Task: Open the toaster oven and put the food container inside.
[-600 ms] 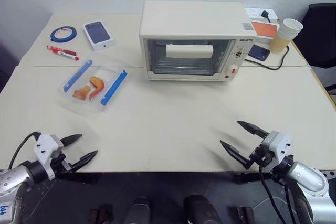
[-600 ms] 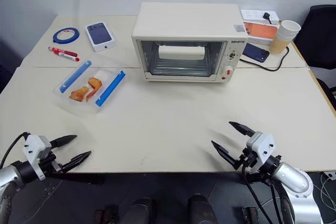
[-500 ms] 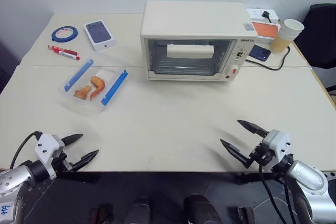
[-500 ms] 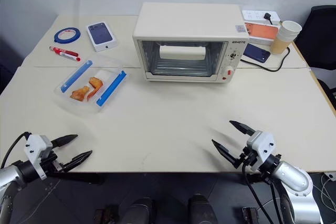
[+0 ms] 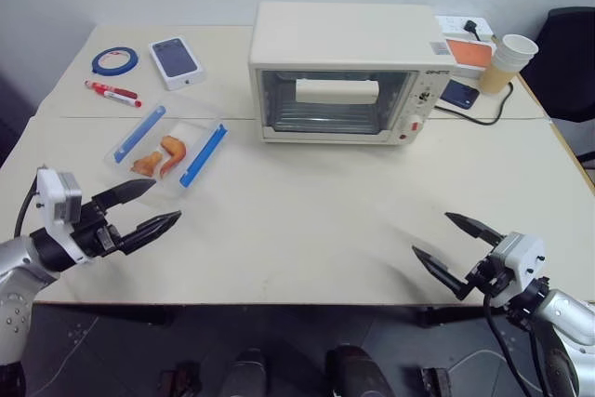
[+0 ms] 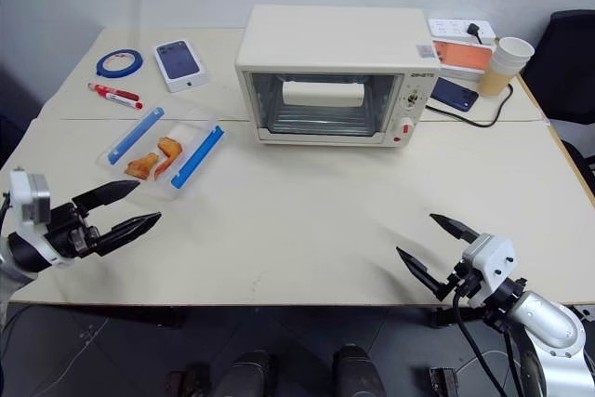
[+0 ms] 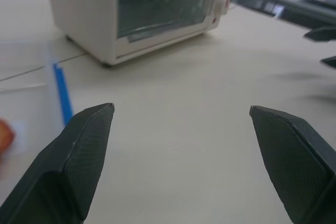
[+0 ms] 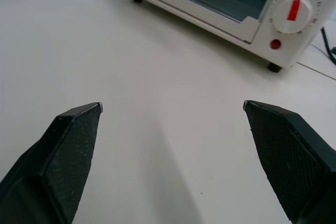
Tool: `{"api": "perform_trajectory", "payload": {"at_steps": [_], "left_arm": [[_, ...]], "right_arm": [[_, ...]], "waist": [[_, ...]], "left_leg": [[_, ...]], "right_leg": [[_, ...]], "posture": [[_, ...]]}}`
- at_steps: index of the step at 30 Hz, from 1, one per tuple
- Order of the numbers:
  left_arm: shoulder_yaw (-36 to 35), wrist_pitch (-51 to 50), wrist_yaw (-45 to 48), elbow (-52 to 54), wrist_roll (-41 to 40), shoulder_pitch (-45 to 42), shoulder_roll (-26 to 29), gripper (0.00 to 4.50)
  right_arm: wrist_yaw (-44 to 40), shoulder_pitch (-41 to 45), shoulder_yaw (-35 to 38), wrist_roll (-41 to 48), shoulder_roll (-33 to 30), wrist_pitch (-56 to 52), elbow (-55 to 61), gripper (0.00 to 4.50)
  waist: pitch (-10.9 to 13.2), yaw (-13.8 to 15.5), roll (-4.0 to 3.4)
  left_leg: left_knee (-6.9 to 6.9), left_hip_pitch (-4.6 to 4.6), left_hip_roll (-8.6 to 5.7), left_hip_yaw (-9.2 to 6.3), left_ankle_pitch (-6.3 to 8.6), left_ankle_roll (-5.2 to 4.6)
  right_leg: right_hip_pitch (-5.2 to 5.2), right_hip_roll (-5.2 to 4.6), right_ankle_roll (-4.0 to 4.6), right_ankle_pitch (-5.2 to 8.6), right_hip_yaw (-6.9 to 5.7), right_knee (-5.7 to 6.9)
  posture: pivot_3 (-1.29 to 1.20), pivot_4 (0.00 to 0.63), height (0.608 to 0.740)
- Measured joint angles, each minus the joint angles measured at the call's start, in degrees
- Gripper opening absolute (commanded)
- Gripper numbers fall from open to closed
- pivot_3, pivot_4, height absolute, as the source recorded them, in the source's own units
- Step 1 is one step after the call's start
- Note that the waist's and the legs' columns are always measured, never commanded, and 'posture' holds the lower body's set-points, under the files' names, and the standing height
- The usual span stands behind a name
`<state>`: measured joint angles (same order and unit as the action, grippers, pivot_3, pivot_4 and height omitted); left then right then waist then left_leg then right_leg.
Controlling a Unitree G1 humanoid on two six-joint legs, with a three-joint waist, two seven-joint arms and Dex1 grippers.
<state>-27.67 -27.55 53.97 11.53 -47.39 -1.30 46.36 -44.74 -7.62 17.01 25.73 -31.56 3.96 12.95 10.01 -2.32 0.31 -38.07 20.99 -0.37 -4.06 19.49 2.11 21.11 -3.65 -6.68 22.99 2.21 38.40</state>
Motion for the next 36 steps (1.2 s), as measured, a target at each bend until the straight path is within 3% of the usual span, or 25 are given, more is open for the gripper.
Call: {"api": "perform_trajectory", "payload": {"at_steps": [8,16,26,36], "left_arm": [[2.81,-0.19,-1.42,-2.85,1.60,-4.97,-2.52,4.35],[4.61,0.06,-3.73,-2.39,2.49,-5.78,-6.03,4.35],[5.27,0.28,-4.51,-1.09,3.34,-5.66,-7.02,4.35],[6.63,1.26,-4.45,-3.18,5.82,-7.00,-7.62,4.35]], "right_arm": [[3.77,23.06,-6.82,6.53,-0.04,-17.77,0.88,4.50],[8.00,41.38,-12.71,1.23,5.03,-23.68,-15.22,4.50],[5.68,51.86,-14.27,-1.78,8.61,-21.40,-23.53,4.50],[2.39,48.91,-14.72,-1.15,9.14,-25.54,-17.16,4.50]], "waist": [[0.01,-0.70,-0.01],[0.02,-0.73,0.00],[0.02,-1.11,-0.01],[0.02,-1.97,-0.01]], "left_leg": [[-0.01,0.23,0.02,-0.06,-0.03,0.06],[-0.04,0.31,0.00,-0.09,-0.03,0.07],[-0.03,0.31,0.01,-0.06,-0.04,0.08],[-0.01,0.30,0.03,-0.07,-0.05,0.09]], "right_leg": [[0.32,0.00,0.01,0.01,-0.06,0.14],[0.39,-0.05,0.02,0.00,-0.09,0.17],[0.45,-0.03,0.02,0.00,-0.19,0.25],[0.46,-0.01,0.02,0.00,-0.19,0.27]], "posture": [[0.00,0.150,0.740],[0.00,0.150,0.740],[0.00,0.150,0.740],[0.00,0.150,0.740]]}}
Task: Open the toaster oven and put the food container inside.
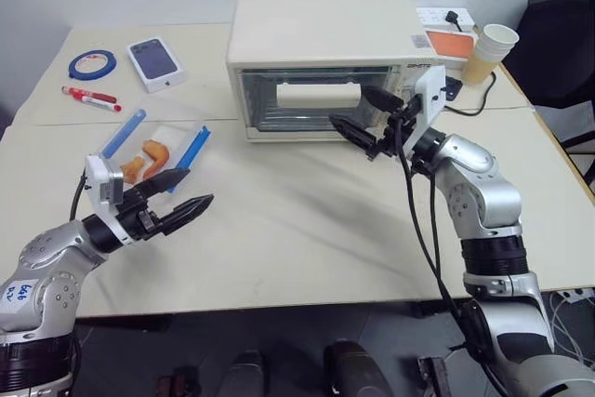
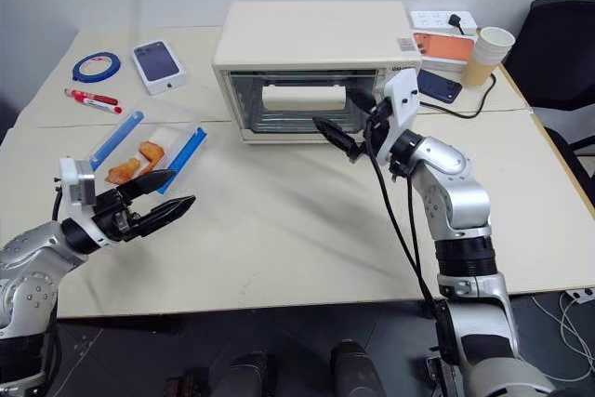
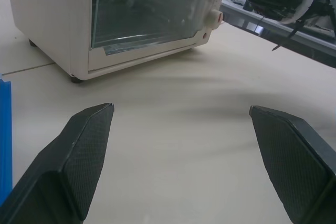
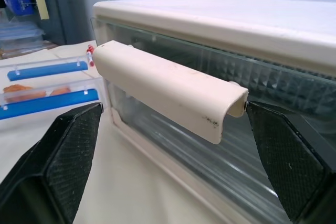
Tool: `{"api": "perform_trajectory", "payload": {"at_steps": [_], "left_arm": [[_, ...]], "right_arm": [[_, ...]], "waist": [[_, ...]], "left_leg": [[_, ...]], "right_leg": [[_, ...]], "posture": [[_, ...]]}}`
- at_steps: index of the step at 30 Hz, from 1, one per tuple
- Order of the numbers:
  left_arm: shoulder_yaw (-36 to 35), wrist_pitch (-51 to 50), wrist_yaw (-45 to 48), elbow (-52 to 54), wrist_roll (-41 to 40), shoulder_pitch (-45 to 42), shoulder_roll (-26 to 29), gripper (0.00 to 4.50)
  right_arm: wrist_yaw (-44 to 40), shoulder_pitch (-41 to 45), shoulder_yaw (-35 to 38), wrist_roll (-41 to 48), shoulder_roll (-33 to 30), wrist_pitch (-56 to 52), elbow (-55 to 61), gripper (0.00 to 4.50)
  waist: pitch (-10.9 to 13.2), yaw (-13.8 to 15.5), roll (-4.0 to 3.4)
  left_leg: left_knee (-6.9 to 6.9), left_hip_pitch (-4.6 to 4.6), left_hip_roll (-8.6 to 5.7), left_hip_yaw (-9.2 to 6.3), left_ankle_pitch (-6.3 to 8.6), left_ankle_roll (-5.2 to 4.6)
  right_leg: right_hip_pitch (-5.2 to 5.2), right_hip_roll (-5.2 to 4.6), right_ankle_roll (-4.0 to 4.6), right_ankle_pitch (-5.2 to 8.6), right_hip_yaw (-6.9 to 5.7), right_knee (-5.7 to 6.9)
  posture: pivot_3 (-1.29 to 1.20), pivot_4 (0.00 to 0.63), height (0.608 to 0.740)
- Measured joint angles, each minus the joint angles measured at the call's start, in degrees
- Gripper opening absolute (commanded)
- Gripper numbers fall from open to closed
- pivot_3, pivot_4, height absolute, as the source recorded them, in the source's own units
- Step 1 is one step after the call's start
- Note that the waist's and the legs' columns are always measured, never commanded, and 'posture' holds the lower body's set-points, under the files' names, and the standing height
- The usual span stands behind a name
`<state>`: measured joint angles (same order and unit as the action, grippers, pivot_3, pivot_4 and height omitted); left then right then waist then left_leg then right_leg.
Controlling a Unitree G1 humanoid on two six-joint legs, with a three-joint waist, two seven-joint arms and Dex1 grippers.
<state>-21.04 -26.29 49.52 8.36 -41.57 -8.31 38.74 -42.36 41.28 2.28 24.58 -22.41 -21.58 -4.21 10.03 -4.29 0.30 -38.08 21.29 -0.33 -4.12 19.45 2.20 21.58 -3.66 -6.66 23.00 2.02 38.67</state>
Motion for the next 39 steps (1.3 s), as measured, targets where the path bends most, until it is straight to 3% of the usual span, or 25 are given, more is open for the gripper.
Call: {"api": "perform_trajectory", "payload": {"at_steps": [2,5,13,21,30,35,39], "left_arm": [[0.76,0.11,0.26,-1.29,0.37,-1.53,-0.03,4.35],[0.87,0.14,0.49,-4.26,0.34,-4.97,-0.30,3.91],[2.14,3.47,1.41,-13.82,2.87,-16.30,-1.28,1.92],[9.67,11.37,4.07,-28.22,10.25,-32.27,-7.56,0.09],[14.14,19.69,6.99,-41.59,17.50,-40.60,-12.97,0.02],[16.64,20.76,12.41,-42.40,19.23,-39.97,-12.54,0.02],[20.07,22.57,15.78,-39.04,22.77,-35.42,-10.11,0.02]], "right_arm": [[-1.08,-1.49,-0.11,0.20,-1.24,-1.18,2.15,4.50],[-3.66,-5.30,-0.39,0.27,-3.48,-2.24,6.04,4.50],[-5.91,-9.69,-1.80,-0.05,-4.65,-1.31,8.69,4.50],[-8.10,-13.26,-2.41,-1.83,-5.75,3.03,9.60,4.50],[-7.84,-15.55,-2.15,-2.75,-5.86,5.20,11.25,4.50],[-7.28,-28.71,1.05,-4.40,-9.15,9.66,15.90,4.50],[-7.67,-47.66,8.98,-4.23,-10.84,13.40,20.32,4.50]], "waist": [[0.00,-0.09,0.00],[0.00,0.06,0.00],[0.00,-0.06,0.00],[0.01,0.61,0.03],[0.02,1.04,0.04],[0.04,2.22,0.07],[0.04,2.89,0.08]], "left_leg": [[-0.01,0.00,-0.02,-0.01,0.00,0.00],[-0.03,0.02,-0.03,-0.02,0.00,-0.01],[-0.06,0.01,-0.06,0.00,0.00,0.00],[-0.15,0.03,-0.11,0.08,0.00,-0.01],[-0.24,0.02,-0.12,0.06,0.00,-0.01],[-0.21,0.10,-0.21,0.04,0.02,-0.03],[-0.14,0.05,-0.30,0.04,0.02,-0.12]], "right_leg": [[-0.01,-0.01,0.00,0.00,0.00,0.03],[-0.05,-0.06,0.00,0.00,-0.02,0.01],[-0.01,-0.02,0.00,0.00,-0.18,0.03],[0.00,0.03,-0.01,0.00,-0.25,0.20],[0.02,0.00,-0.01,0.00,-0.27,0.24],[0.01,-0.03,-0.01,0.00,-0.29,0.21],[-0.06,0.00,-0.02,-0.01,-0.27,0.19]], "posture": [[0.00,0.150,0.740],[0.00,0.150,0.740],[0.00,0.150,0.740],[0.00,0.150,0.740],[0.00,0.150,0.740],[0.00,0.150,0.740],[0.00,0.150,0.740]]}}
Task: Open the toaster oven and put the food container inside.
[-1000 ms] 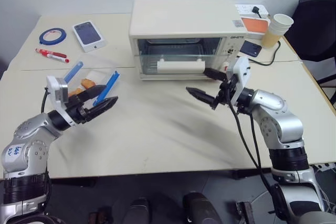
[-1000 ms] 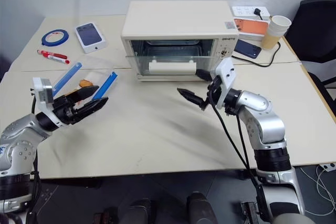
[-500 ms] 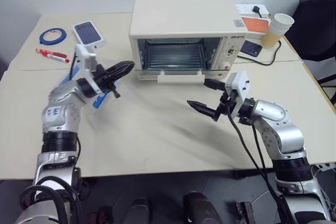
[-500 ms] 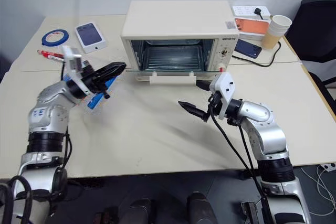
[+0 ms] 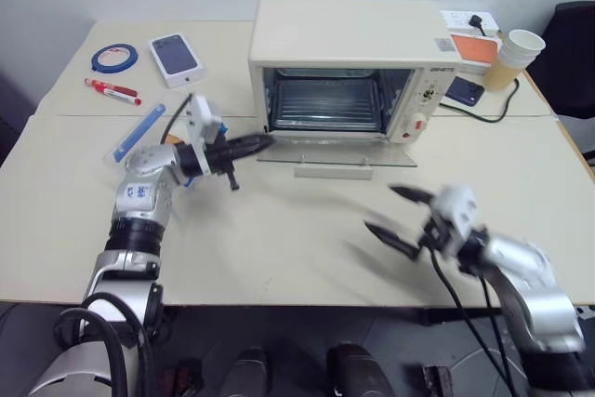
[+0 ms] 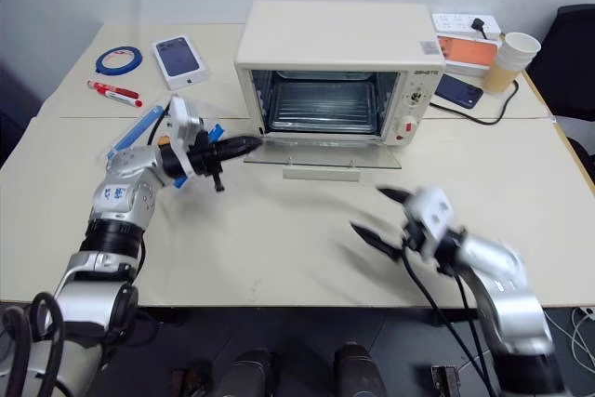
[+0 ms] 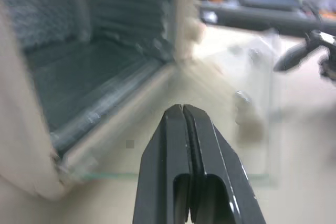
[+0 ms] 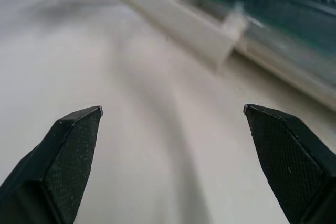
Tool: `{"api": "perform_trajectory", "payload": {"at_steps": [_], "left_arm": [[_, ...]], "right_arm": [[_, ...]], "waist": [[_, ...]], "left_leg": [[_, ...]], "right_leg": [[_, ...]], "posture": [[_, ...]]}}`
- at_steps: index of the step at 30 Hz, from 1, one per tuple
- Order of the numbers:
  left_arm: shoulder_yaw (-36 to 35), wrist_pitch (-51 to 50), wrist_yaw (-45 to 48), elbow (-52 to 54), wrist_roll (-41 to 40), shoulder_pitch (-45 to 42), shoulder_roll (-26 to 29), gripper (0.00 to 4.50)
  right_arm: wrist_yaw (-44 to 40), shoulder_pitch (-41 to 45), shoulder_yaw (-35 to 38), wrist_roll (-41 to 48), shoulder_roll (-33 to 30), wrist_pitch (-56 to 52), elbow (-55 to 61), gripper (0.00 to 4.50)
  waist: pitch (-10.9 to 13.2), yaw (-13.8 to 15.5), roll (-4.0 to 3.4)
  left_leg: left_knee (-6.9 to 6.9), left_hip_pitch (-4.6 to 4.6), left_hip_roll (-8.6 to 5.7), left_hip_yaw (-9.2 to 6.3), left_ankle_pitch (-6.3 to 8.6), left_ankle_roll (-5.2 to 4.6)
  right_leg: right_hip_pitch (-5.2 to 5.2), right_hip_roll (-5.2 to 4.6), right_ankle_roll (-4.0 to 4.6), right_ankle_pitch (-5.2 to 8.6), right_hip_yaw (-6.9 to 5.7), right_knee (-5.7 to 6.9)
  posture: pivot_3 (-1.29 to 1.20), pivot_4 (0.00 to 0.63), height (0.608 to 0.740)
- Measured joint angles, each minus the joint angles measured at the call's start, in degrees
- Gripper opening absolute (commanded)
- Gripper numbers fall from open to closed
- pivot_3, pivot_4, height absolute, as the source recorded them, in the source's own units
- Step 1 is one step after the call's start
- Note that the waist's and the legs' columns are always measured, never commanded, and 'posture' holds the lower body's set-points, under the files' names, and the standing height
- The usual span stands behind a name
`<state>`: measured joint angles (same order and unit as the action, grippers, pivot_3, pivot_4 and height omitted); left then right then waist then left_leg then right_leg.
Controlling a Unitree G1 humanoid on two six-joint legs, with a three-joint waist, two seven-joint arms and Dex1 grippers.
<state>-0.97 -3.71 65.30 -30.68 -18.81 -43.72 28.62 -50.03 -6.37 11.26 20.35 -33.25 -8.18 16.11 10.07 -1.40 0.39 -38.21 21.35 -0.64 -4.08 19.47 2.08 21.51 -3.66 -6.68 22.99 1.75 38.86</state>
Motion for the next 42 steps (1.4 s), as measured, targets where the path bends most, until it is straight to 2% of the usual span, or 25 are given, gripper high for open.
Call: {"api": "perform_trajectory", "payload": {"at_steps": [4,9,12,15,18,22,24,29,35,38,42], "left_arm": [[3.32,0.61,-0.11,3.30,3.37,3.28,-0.54,0.02],[5.39,-0.49,-2.85,6.98,6.08,6.23,-0.92,0.02],[6.49,-1.68,-4.20,9.18,6.95,7.39,-1.22,0.44],[3.25,-8.73,-6.76,19.23,2.06,13.47,-1.32,1.09],[-3.38,-13.40,-9.52,26.96,-3.76,18.47,-0.27,1.83],[-15.32,-19.48,-13.58,35.16,-10.75,25.85,4.37,2.80],[-22.71,-23.01,-15.87,39.55,-14.44,32.48,6.44,3.21],[-37.95,-30.47,-21.52,44.55,-20.80,46.44,7.66,4.38],[-52.82,-32.35,-26.62,44.50,-22.22,60.57,6.27,4.48],[-54.49,-31.32,-28.07,43.79,-21.49,63.00,5.69,4.48],[-51.59,-31.63,-32.72,47.71,-21.56,57.91,6.18,4.48]], "right_arm": [[0.44,-7.91,6.48,0.46,-0.41,1.88,2.66,4.50],[2.34,-5.38,9.90,1.45,-0.61,2.29,3.72,4.50],[2.92,-3.03,9.65,2.06,-0.61,2.65,4.16,4.50],[1.71,6.33,4.12,4.18,0.05,2.29,5.00,4.50],[0.98,12.16,-0.71,3.56,1.28,3.95,4.68,4.50],[0.17,16.84,-6.12,3.00,3.55,4.76,2.51,4.50],[-0.82,19.02,-8.46,3.05,4.96,5.48,1.07,4.50],[-3.94,22.54,-11.48,3.73,6.49,6.76,-1.04,4.50],[-7.30,24.67,-13.66,3.67,8.12,10.68,-3.94,4.50],[-8.33,25.19,-13.81,3.59,8.23,11.91,-5.10,4.50],[-9.77,25.12,-13.81,3.60,7.66,12.05,-6.27,4.50]], "waist": [[0.02,-0.21,0.04],[0.03,-0.21,0.04],[0.03,0.15,0.05],[0.03,-0.43,0.05],[0.03,-0.33,0.05],[0.03,-0.22,0.05],[0.03,-0.32,0.05],[0.04,-0.24,0.07],[0.04,-0.14,0.10],[0.03,0.03,0.11],[-0.01,0.77,0.19]], "left_leg": [[-0.41,-0.04,-0.01,0.07,-0.02,-0.06],[-0.41,-0.14,0.16,0.05,-0.01,-0.05],[-0.42,-0.08,0.13,0.03,0.00,-0.04],[-0.43,-0.09,0.13,-0.02,0.01,-0.04],[-0.36,-0.08,0.28,-0.10,0.03,0.00],[-0.25,-0.07,0.25,-0.15,0.04,0.04],[-0.16,-0.07,0.21,-0.13,0.05,0.03],[-0.05,-0.10,0.19,-0.16,0.05,0.03],[-0.01,-0.12,0.19,-0.18,0.06,0.02],[0.00,-0.12,0.19,-0.27,0.06,0.02],[-0.02,-0.12,0.19,-0.41,0.05,0.04]], "right_leg": [[-0.10,-0.01,-0.09,-0.05,0.18,-0.01],[-0.11,0.06,-0.10,-0.06,0.26,0.09],[-0.10,0.02,-0.10,-0.06,0.25,0.05],[-0.05,0.00,-0.10,-0.06,0.32,0.04],[0.00,0.07,-0.10,-0.06,0.40,0.02],[-0.02,0.00,-0.09,-0.06,0.49,-0.12],[-0.03,-0.07,-0.09,-0.06,0.56,-0.24],[-0.04,-0.12,-0.08,-0.06,0.51,-0.32],[-0.11,-0.14,-0.04,-0.08,0.49,-0.45],[-0.17,-0.15,0.00,-0.11,0.40,-0.55],[-0.28,-0.16,0.05,-0.14,0.29,-0.63]], "posture": [[0.00,0.150,0.740],[0.00,0.150,0.740],[0.00,0.150,0.740],[0.00,0.150,0.740],[0.00,0.150,0.740],[0.00,0.150,0.740],[0.00,0.150,0.740],[0.00,0.150,0.740],[0.00,0.150,0.740],[0.00,0.150,0.740],[0.00,0.150,0.740]]}}
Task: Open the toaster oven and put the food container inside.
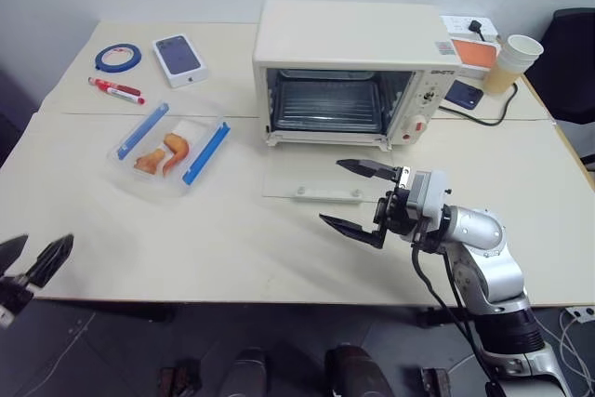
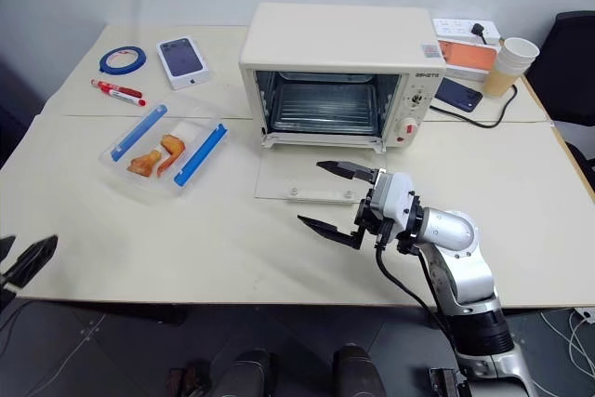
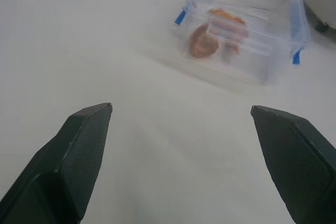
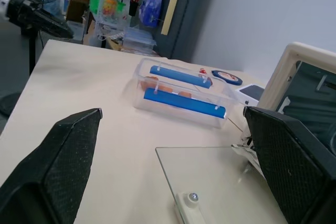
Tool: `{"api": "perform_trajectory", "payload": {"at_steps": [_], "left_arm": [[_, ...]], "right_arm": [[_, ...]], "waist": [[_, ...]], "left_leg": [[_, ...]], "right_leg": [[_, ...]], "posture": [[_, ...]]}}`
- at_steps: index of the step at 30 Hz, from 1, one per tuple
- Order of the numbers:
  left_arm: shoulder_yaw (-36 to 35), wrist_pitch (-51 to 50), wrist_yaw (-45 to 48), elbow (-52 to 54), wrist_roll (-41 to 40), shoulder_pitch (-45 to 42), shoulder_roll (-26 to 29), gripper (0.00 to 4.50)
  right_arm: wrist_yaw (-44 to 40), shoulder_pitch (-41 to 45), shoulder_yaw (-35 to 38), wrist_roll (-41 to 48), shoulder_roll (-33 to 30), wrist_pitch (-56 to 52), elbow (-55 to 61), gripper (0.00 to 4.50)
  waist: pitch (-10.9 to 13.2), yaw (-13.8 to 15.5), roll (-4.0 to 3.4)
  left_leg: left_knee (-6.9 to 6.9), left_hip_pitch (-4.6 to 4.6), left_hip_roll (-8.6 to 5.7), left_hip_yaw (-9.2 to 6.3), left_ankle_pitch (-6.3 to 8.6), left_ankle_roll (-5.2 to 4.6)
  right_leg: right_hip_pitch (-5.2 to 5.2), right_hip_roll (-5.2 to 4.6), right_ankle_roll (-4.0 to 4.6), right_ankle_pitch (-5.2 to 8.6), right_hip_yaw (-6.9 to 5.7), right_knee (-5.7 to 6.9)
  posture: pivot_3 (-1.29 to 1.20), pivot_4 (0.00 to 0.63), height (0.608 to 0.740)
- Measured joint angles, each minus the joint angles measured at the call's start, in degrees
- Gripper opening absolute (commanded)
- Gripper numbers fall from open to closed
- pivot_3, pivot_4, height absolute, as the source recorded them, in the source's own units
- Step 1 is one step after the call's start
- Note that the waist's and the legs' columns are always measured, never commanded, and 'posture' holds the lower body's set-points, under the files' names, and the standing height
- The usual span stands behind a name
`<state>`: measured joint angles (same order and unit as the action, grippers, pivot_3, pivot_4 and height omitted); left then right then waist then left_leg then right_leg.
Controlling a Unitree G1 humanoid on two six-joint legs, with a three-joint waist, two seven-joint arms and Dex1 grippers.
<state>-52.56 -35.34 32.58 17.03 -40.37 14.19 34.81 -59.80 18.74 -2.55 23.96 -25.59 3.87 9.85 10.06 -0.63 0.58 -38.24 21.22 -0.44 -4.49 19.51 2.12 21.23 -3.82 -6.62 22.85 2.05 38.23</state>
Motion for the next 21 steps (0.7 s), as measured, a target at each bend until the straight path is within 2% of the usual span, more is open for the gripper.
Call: {"api": "perform_trajectory", "payload": {"at_steps": [2,5,7,11,13,16,21], "left_arm": [[3.45,-4.83,-5.47,2.06,-0.12,-4.61,3.10,4.48],[5.14,-24.70,-19.90,2.95,-4.08,-16.76,6.88,4.48],[5.13,-30.88,-24.25,2.97,-5.37,-20.33,6.69,4.48],[4.34,-52.17,-38.88,1.97,-5.18,-43.46,1.04,4.48],[4.31,-55.68,-44.62,0.75,-5.14,-48.45,-1.48,4.48],[4.85,-57.15,-51.04,-2.90,-4.77,-49.81,-3.81,4.48],[6.76,-57.56,-56.94,-8.04,-3.36,-51.50,-4.03,4.48]], "right_arm": [[-0.48,-0.25,0.13,0.04,-0.64,-0.15,-0.39,4.50],[-0.90,-1.07,0.66,0.17,-1.51,-0.28,-0.83,4.50],[-0.95,-1.31,0.74,0.19,-1.77,-0.32,-0.90,4.50],[-1.08,-1.90,0.77,0.22,-2.66,-0.35,-0.82,4.50],[-0.96,-2.22,0.83,0.20,-2.71,-0.29,-0.72,4.50],[-0.36,-3.23,0.90,0.17,-2.74,-0.29,-0.47,4.50],[0.92,-4.71,0.89,0.09,-2.73,-0.21,1.23,4.50]], "waist": [[-0.01,0.29,0.01],[-0.01,0.08,0.01],[-0.01,-0.74,0.01],[0.03,-0.96,0.37],[0.03,-1.29,0.34],[0.03,-2.09,0.33],[0.03,-2.08,0.34]], "left_leg": [[0.01,0.00,0.00,-0.01,0.00,0.01],[0.08,0.00,-0.01,0.06,0.00,0.01],[0.16,0.01,-0.01,0.18,0.01,0.01],[-0.07,0.08,0.02,0.13,-0.04,0.09],[-0.01,-0.11,-0.06,0.31,-0.03,0.09],[0.05,-0.10,0.04,0.28,-0.01,0.14],[-0.04,-0.04,0.02,0.20,-0.01,0.18]], "right_leg": [[0.01,0.02,0.00,0.00,0.00,0.02],[0.16,0.05,0.00,0.00,0.04,0.23],[0.26,0.05,0.00,0.00,0.04,0.30],[0.27,0.15,0.00,0.00,-0.18,0.43],[0.28,0.16,0.00,0.00,-0.16,0.46],[0.37,0.27,0.00,0.00,-0.16,0.58],[0.39,0.23,0.00,0.00,-0.16,0.46]], "posture": [[0.00,0.150,0.740],[0.00,0.150,0.740],[0.00,0.150,0.740],[0.00,0.150,0.740],[0.00,0.150,0.740],[0.00,0.150,0.740],[0.00,0.150,0.740]]}}
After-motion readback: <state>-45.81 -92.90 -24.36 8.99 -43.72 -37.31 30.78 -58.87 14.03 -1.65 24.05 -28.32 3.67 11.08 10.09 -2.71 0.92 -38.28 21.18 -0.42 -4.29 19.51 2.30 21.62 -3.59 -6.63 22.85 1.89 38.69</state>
